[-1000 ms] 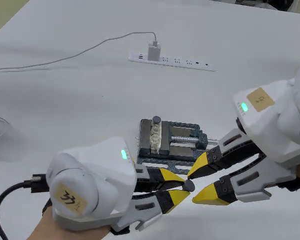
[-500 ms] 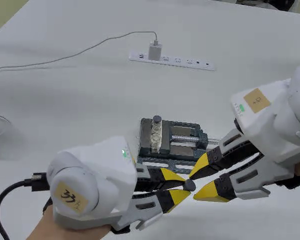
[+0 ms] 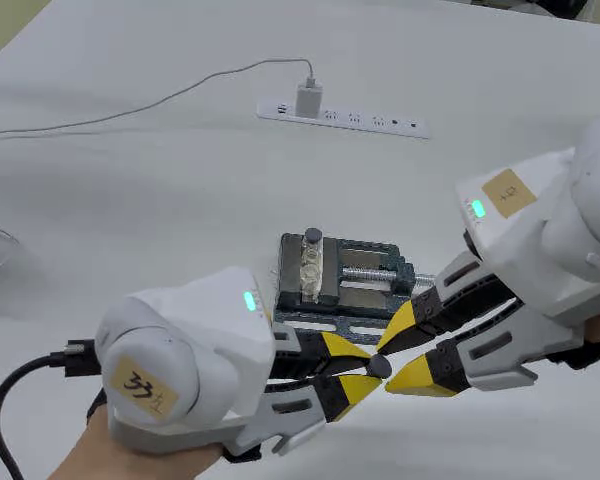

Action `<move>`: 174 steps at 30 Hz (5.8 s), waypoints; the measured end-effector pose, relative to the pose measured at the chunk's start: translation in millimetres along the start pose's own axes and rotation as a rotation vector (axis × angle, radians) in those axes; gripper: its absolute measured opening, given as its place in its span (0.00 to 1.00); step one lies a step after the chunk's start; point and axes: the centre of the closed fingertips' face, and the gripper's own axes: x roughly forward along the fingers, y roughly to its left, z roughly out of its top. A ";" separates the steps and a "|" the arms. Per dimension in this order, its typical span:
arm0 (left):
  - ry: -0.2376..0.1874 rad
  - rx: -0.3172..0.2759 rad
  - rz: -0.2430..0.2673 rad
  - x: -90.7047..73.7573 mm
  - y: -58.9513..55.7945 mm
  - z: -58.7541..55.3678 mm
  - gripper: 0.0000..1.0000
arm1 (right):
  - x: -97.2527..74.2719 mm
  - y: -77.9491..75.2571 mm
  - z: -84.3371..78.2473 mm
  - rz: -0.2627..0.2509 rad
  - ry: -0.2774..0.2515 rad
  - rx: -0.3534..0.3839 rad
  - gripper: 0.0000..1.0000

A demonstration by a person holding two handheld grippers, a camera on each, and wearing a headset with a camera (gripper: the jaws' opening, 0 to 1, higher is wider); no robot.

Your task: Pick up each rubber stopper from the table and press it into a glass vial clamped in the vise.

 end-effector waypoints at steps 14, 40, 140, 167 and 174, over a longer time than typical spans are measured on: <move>0.005 -0.014 0.002 1.7 -1.5 0.1 0.04 | 0.7 -1.3 -2.1 -0.013 0.028 0.005 0.08; 0.059 0.091 -0.001 4.4 -6.9 -2.0 0.04 | 1.1 0.4 -6.4 0.014 0.047 0.097 0.06; 0.077 -0.176 0.391 -55.4 81.3 -55.3 0.89 | 40.8 -152.5 11.3 0.101 0.390 -0.699 0.05; 0.082 -0.216 0.382 -54.5 78.5 -66.9 0.86 | 49.9 -149.7 10.9 0.122 0.416 -0.652 0.05; 0.080 -0.217 0.379 -53.9 78.4 -66.4 0.85 | 50.4 -152.5 10.5 0.102 0.430 -0.578 0.05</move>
